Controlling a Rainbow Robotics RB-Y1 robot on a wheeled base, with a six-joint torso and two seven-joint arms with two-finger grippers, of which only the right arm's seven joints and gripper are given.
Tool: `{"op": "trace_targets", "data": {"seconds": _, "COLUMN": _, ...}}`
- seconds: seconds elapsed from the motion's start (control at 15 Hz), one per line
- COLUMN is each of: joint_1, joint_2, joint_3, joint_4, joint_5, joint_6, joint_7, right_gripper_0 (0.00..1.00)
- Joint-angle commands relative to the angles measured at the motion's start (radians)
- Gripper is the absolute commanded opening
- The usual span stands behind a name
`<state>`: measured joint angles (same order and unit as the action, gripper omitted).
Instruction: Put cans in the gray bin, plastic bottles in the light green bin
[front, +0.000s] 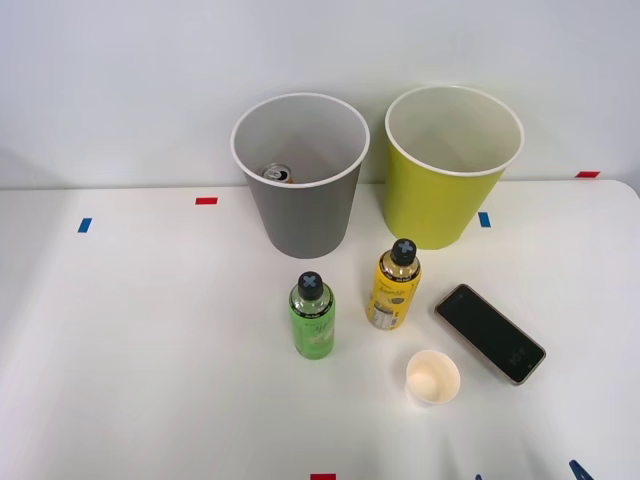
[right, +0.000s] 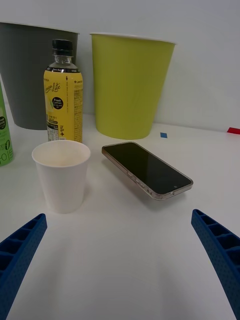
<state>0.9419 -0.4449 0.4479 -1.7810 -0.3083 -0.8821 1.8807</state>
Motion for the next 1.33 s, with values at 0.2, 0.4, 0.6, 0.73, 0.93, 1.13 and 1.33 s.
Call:
{"op": "trace_targets", "data": {"seconds": 0.2, "joint_1": 0.000, "joint_2": 0.000, "joint_3": 0.000, "joint_4": 0.000, "joint_5": 0.000, "joint_6": 0.000, "joint_7": 0.000, "right_gripper_0": 1.00}}
{"op": "trace_targets", "data": {"seconds": 0.4, "joint_1": 0.000, "joint_2": 0.000, "joint_3": 0.000, "joint_4": 0.000, "joint_5": 0.000, "joint_6": 0.000, "joint_7": 0.000, "right_gripper_0": 1.00}}
{"op": "trace_targets", "data": {"seconds": 0.6, "joint_1": 0.000, "joint_2": 0.000, "joint_3": 0.000, "joint_4": 0.000, "joint_5": 0.000, "joint_6": 0.000, "joint_7": 0.000, "right_gripper_0": 1.00}}
{"op": "trace_targets", "data": {"seconds": 0.73, "joint_1": 0.000, "joint_2": 0.000, "joint_3": 0.000, "joint_4": 0.000, "joint_5": 0.000, "joint_6": 0.000, "joint_7": 0.000, "right_gripper_0": 1.00}}
{"op": "trace_targets", "data": {"seconds": 0.93, "joint_1": 0.000, "joint_2": 0.000, "joint_3": 0.000, "joint_4": 0.000, "joint_5": 0.000, "joint_6": 0.000, "joint_7": 0.000, "right_gripper_0": 1.00}}
{"op": "trace_targets", "data": {"seconds": 1.13, "joint_1": 0.000, "joint_2": 0.000, "joint_3": 0.000, "joint_4": 0.000, "joint_5": 0.000, "joint_6": 0.000, "joint_7": 0.000, "right_gripper_0": 1.00}}
{"op": "trace_targets", "data": {"seconds": 1.33, "joint_1": 0.000, "joint_2": 0.000, "joint_3": 0.000, "joint_4": 0.000, "joint_5": 0.000, "joint_6": 0.000, "joint_7": 0.000, "right_gripper_0": 1.00}}
